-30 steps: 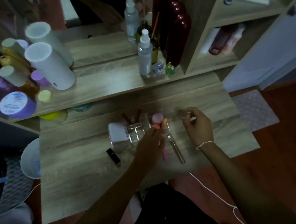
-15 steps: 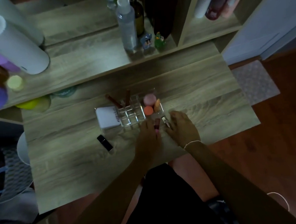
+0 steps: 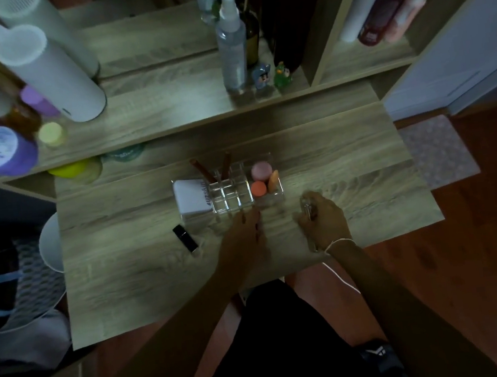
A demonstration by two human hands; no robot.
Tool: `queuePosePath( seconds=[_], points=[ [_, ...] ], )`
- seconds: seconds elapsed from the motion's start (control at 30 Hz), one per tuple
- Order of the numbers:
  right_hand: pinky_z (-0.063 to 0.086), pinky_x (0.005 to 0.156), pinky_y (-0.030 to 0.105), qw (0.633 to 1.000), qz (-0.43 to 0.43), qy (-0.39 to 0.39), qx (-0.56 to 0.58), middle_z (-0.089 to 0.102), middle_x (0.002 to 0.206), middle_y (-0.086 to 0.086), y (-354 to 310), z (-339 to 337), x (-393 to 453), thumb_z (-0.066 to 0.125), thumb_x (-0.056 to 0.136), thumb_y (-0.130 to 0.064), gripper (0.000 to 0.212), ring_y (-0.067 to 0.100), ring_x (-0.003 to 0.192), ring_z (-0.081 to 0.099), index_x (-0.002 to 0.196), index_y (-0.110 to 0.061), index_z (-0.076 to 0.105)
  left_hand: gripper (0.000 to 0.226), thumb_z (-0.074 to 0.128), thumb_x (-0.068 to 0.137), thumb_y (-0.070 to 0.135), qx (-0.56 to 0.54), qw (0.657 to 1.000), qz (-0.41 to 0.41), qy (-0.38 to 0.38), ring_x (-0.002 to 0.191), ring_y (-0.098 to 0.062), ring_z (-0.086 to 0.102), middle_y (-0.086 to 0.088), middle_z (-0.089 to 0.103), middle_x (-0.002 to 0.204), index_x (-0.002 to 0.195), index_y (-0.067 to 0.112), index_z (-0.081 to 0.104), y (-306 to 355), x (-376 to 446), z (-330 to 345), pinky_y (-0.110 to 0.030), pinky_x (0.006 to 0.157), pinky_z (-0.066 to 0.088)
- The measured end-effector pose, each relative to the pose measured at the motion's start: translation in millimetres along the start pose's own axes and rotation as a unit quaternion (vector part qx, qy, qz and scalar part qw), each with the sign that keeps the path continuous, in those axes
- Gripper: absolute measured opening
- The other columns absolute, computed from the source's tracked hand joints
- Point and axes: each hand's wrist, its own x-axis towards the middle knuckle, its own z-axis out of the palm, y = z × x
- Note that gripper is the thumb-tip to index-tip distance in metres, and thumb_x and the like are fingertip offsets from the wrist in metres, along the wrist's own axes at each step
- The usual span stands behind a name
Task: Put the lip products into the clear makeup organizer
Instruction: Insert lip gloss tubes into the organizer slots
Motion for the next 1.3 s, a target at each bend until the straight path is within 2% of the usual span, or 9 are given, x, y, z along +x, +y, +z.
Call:
queuePosePath(
  seconds=[0.17, 0.33, 0.43, 0.53, 0.67, 0.77, 1.0, 1.07, 1.3],
  points=[
    [0.047, 0.076, 0.033, 0.999, 0.033, 0.008, 0.042, 0.069, 0.095, 0.014, -10.1, -20.3, 5.7, 0.066, 0.081, -0.037, 0.042, 0.037, 0.091, 0.064, 0.113, -0.015, 0.049, 0.039, 0.053, 0.092, 0.026, -0.024, 0.999, 0.018, 0.027, 0.087, -0.027, 0.059, -0.009, 0.052, 0.11, 0.13, 0.022, 0.042, -5.3, -7.9, -19.0, -0.038, 0.068, 0.054],
    [0.039, 0.055, 0.018, 0.991, 0.016, 0.069, 0.115, 0.06, 0.07, -0.007, -38.3, -47.1, 17.3, 0.069, 0.076, -0.013, 0.034, 0.025, 0.071, 0.063, 0.099, -0.024, 0.046, 0.04, 0.058, 0.084, 0.009, -0.082, 0.992, 0.017, 0.097, 0.086, -0.026, 0.059, -0.009, 0.053, 0.108, 0.121, 0.018, 0.047, -11.5, -2.0, -51.1, -0.028, 0.064, 0.045],
    [0.04, 0.057, 0.017, 0.987, -0.016, 0.08, 0.138, 0.061, 0.07, -0.011, -62.0, -56.7, 26.3, 0.071, 0.075, -0.014, 0.04, 0.013, 0.065, 0.062, 0.105, -0.028, 0.049, 0.042, 0.063, 0.081, 0.007, -0.108, 0.981, 0.014, 0.16, 0.078, -0.019, 0.058, -0.004, 0.053, 0.103, 0.118, 0.02, 0.05, -14.2, 5.9, -71.6, -0.015, 0.057, 0.04],
    [0.048, 0.061, 0.012, 0.981, -0.059, 0.084, 0.163, 0.062, 0.076, -0.013, -86.5, -59.8, 36.3, 0.075, 0.074, -0.014, 0.043, -0.001, 0.066, 0.062, 0.111, -0.023, 0.056, 0.05, 0.066, 0.079, 0.01, -0.127, 0.968, 0.0, 0.216, 0.08, -0.015, 0.059, -0.003, 0.055, 0.103, 0.123, 0.027, 0.047, -16.8, 12.4, -87.9, -0.023, 0.062, 0.048],
    [0.053, 0.085, 0.041, 0.981, -0.096, 0.069, 0.155, 0.067, 0.093, 0.004, -115.6, -55.6, 47.3, 0.079, 0.074, -0.018, 0.034, 0.023, 0.089, 0.066, 0.103, -0.01, 0.063, 0.049, 0.066, 0.081, 0.01, -0.176, 0.951, -0.018, 0.254, 0.08, -0.017, 0.064, -0.006, 0.065, 0.099, 0.122, 0.022, 0.044, -16.0, 20.5, -100.1, -0.028, 0.068, 0.051],
    [0.053, 0.085, 0.045, 0.981, -0.117, 0.051, 0.146, 0.071, 0.096, 0.013, -127.6, -48.3, 49.7, 0.08, 0.072, -0.016, 0.034, 0.028, 0.092, 0.066, 0.102, -0.007, 0.066, 0.035, 0.07, 0.08, 0.009, -0.195, 0.939, -0.009, 0.284, 0.079, -0.01, 0.062, 0.004, 0.062, 0.094, 0.108, 0.018, 0.051, -15.8, 22.6, -100.3, -0.005, 0.068, 0.044],
    [0.049, 0.078, 0.03, 0.978, -0.187, 0.028, 0.092, 0.071, 0.092, 0.008, -133.3, -34.6, 51.8, 0.077, 0.072, -0.009, 0.023, 0.02, 0.085, 0.064, 0.093, -0.01, 0.068, 0.02, 0.069, 0.08, 0.004, -0.161, 0.952, -0.019, 0.261, 0.092, -0.019, 0.062, -0.006, 0.063, 0.097, 0.095, 0.014, 0.06, -21.7, 27.2, -88.3, -0.016, 0.072, 0.044],
    [0.046, 0.075, 0.026, 0.977, -0.194, 0.031, 0.083, 0.07, 0.088, 0.006, -133.4, -30.4, 53.9, 0.075, 0.071, -0.006, 0.021, 0.021, 0.082, 0.064, 0.091, -0.011, 0.068, 0.019, 0.066, 0.083, 0.004, -0.164, 0.953, -0.026, 0.255, 0.09, -0.014, 0.061, -0.007, 0.062, 0.099, 0.095, 0.016, 0.059, -23.9, 27.1, -85.6, -0.009, 0.073, 0.043],
    [0.053, 0.08, 0.04, 0.977, -0.209, 0.005, 0.048, 0.071, 0.087, 0.01, -137.4, -18.4, 65.9, 0.072, 0.069, -0.001, 0.02, 0.026, 0.084, 0.065, 0.087, -0.01, 0.068, 0.014, 0.059, 0.087, 0.007, -0.155, 0.957, -0.06, 0.236, 0.083, -0.006, 0.056, -0.007, 0.058, 0.107, 0.097, 0.017, 0.06, -24.9, 33.6, -81.0, -0.001, 0.069, 0.041]
  ],
)
